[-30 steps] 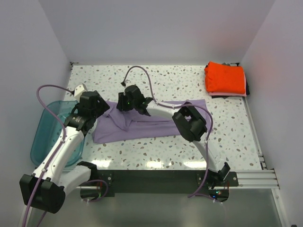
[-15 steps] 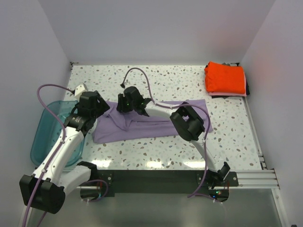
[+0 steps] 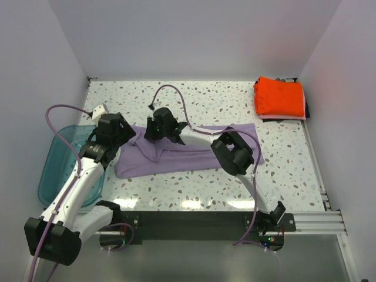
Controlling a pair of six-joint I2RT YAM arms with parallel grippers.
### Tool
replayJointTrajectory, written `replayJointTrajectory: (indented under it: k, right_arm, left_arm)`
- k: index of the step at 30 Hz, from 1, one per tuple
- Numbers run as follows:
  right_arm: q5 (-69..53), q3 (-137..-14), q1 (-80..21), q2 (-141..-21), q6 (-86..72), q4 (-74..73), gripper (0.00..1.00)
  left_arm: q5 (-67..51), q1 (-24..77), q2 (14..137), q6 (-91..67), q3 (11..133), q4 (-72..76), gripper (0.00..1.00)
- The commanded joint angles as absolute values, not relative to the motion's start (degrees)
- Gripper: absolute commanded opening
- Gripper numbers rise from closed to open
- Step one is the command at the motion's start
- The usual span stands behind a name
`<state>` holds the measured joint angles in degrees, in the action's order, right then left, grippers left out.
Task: Fold and stack the t-shirts
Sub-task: Fold the tshirt
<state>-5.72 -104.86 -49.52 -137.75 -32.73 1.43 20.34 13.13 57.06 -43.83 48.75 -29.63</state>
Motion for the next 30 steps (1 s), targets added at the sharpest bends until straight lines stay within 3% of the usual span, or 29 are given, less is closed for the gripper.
replayJointTrajectory:
  k: [1,5,21,30]
  right_arm:
    - [-7.38,-105.82,-50.01,-136.76,-33.84,4.57,0.17]
    - [-9.57,-104.94,-50.01,-135.79,-34.8,5.88,0.01]
    - [-14.94,-92.99,-52.38,-123.84,-38.23,15.64,0.0]
    - [-14.94,-90.53,-56.77,-123.84,-39.11,17.93,0.0]
  left_arm:
    - [20.21,12.57,55.99,-42.45,48.96,-27.51,0.73]
    - [20.3,12.39,55.81,-42.36,49.04,-27.42,0.73]
    - [24.52,10.37,56.16,-44.38,51.68,-30.5,0.73]
    - [23.82,6.59,57.65,-44.91,56.42,-31.73,0.73]
